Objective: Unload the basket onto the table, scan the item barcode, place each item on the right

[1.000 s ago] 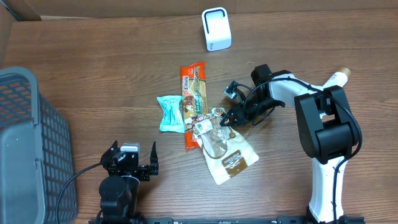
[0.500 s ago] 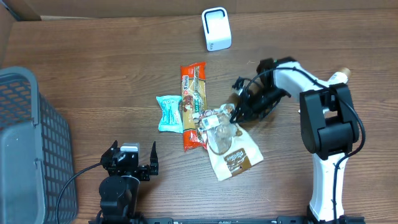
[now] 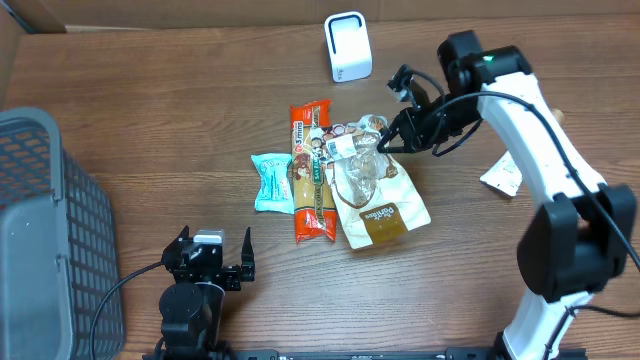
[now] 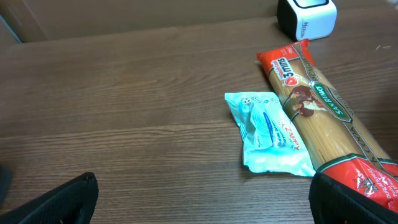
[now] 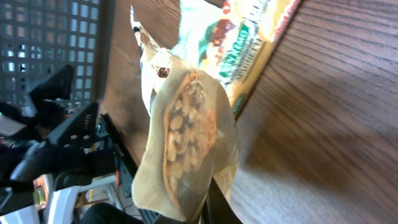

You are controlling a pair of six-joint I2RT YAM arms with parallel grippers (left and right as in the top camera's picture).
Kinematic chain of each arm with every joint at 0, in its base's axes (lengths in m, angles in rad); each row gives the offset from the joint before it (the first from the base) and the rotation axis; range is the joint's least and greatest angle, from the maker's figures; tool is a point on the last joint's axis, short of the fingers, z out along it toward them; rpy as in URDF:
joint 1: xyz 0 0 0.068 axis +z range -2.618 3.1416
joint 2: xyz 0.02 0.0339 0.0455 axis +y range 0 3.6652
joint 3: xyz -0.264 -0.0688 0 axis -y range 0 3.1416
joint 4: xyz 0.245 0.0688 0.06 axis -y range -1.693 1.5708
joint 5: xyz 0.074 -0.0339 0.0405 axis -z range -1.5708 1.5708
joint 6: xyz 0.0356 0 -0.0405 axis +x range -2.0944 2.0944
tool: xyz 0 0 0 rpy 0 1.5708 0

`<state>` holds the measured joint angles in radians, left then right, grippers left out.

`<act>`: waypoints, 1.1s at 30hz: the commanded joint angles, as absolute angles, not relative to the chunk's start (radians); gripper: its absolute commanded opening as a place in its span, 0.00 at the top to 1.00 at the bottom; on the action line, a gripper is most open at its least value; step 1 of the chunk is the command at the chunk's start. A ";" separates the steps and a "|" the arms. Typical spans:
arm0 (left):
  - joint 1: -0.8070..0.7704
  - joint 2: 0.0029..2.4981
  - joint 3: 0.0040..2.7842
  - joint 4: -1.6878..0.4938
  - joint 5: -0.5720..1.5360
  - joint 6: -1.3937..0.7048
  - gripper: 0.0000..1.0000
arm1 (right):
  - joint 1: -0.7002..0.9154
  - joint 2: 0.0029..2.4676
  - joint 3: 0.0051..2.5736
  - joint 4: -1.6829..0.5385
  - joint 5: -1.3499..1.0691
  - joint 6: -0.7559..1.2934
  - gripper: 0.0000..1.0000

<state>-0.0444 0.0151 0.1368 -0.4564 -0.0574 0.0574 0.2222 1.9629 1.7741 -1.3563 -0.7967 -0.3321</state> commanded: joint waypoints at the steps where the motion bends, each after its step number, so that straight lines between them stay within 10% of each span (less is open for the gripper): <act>1: -0.044 0.004 0.131 -0.456 -0.066 0.045 0.00 | 0.213 1.930 1.792 -1.383 -0.802 -0.318 0.96; 33: -0.044 0.004 0.131 -0.456 -0.066 0.045 0.01 | 0.198 1.928 1.795 -1.518 -1.004 -0.483 0.96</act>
